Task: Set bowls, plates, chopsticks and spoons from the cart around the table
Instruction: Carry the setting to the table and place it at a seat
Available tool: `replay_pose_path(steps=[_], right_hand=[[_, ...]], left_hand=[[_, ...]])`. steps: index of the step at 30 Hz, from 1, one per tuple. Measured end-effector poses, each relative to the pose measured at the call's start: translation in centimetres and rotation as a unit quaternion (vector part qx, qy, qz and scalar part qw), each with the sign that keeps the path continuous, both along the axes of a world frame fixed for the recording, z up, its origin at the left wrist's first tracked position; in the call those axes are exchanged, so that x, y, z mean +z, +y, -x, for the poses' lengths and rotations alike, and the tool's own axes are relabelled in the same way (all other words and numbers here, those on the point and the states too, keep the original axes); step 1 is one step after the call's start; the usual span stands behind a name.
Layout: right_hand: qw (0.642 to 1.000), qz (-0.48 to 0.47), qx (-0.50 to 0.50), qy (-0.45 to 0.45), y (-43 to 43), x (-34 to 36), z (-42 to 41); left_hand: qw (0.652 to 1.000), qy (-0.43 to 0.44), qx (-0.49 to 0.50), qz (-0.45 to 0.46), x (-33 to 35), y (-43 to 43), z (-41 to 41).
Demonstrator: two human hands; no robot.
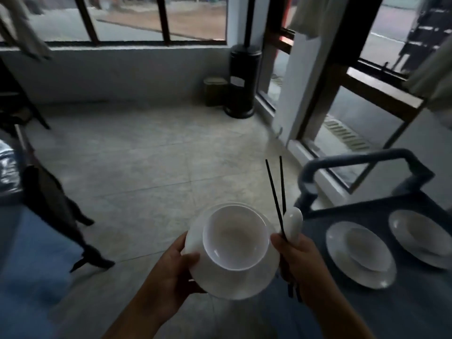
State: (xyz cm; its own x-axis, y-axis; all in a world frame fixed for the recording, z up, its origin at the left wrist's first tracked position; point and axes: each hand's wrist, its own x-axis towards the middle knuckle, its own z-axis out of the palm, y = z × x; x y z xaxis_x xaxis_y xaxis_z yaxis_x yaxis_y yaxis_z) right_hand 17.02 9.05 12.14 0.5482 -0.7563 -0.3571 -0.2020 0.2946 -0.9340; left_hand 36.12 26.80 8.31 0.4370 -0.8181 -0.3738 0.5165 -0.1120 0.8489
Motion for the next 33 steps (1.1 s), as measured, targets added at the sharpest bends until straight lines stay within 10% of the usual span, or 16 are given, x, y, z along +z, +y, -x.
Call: replay_pose_path(steps=[16,33], right_hand=[[0.92,0.002,0.392,0.001,11.2,-0.2,-29.5],[0.587,0.001,0.809,-0.022,36.2,-1.7,-44.0]], left_hand=[[0.921,0.038,0.387,0.016,0.3,19.8,-11.2],[0.559,0.04,0.828,-0.003,1.4,30.0,-1.5]])
